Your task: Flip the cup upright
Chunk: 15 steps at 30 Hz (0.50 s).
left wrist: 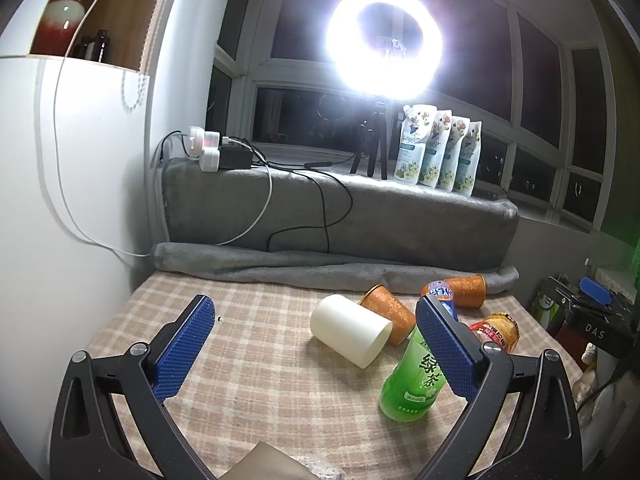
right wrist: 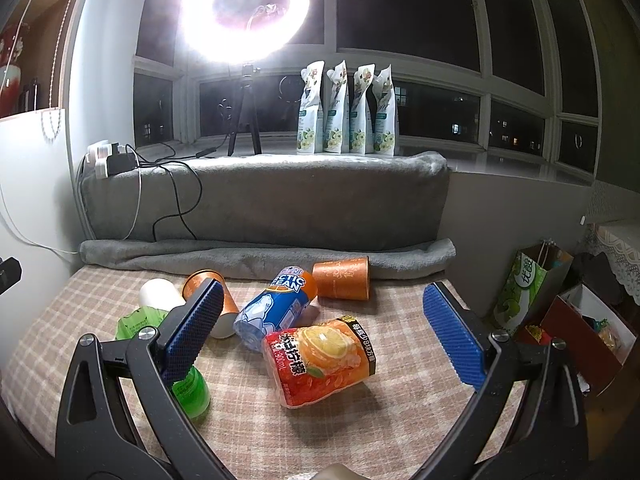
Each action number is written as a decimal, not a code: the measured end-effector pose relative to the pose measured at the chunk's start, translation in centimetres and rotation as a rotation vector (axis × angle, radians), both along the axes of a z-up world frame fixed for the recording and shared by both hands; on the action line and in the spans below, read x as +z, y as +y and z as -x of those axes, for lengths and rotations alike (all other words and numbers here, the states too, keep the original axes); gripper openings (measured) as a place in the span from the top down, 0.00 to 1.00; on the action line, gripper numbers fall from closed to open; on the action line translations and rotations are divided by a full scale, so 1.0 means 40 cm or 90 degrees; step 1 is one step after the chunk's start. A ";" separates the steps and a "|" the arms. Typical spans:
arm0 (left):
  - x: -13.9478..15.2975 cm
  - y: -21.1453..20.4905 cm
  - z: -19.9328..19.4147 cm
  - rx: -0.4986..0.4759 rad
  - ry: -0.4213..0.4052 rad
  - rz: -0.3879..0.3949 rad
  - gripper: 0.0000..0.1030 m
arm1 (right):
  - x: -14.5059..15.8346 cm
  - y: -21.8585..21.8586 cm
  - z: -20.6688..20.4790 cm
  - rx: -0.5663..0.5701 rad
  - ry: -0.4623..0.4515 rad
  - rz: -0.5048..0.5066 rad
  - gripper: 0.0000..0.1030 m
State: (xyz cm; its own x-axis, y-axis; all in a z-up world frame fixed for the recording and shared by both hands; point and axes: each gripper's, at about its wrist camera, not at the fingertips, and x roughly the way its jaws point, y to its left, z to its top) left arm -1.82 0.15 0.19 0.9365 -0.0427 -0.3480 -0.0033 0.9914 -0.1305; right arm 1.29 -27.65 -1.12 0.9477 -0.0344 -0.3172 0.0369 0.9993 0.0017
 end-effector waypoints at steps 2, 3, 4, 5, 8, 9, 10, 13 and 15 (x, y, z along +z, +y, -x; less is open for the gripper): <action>0.001 -0.001 0.000 0.000 -0.001 -0.001 0.02 | -0.002 0.001 0.000 0.000 0.000 0.000 0.01; 0.001 -0.001 -0.001 0.001 -0.003 -0.002 0.02 | -0.002 0.001 -0.001 0.000 0.001 0.000 0.01; 0.001 -0.003 0.000 0.002 -0.006 -0.005 0.02 | -0.004 0.002 -0.002 0.001 0.002 0.001 0.01; 0.001 -0.004 0.001 0.002 -0.008 -0.009 0.02 | -0.006 0.003 -0.003 0.002 0.003 0.001 0.01; 0.001 -0.008 0.004 0.003 -0.014 -0.021 0.02 | -0.013 0.003 -0.008 0.005 0.006 0.001 0.01; 0.001 -0.009 0.005 0.002 -0.015 -0.022 0.02 | -0.013 0.003 -0.008 0.005 0.006 0.001 0.01; 0.002 -0.009 0.006 0.002 -0.018 -0.024 0.02 | -0.014 0.003 -0.008 0.005 0.006 0.001 0.01; 0.004 -0.010 0.008 0.005 -0.026 -0.032 0.02 | -0.016 0.004 -0.010 0.007 0.007 0.003 0.01; 0.004 -0.009 0.009 0.009 -0.030 -0.035 0.02 | -0.021 0.004 -0.015 0.009 0.010 0.003 0.01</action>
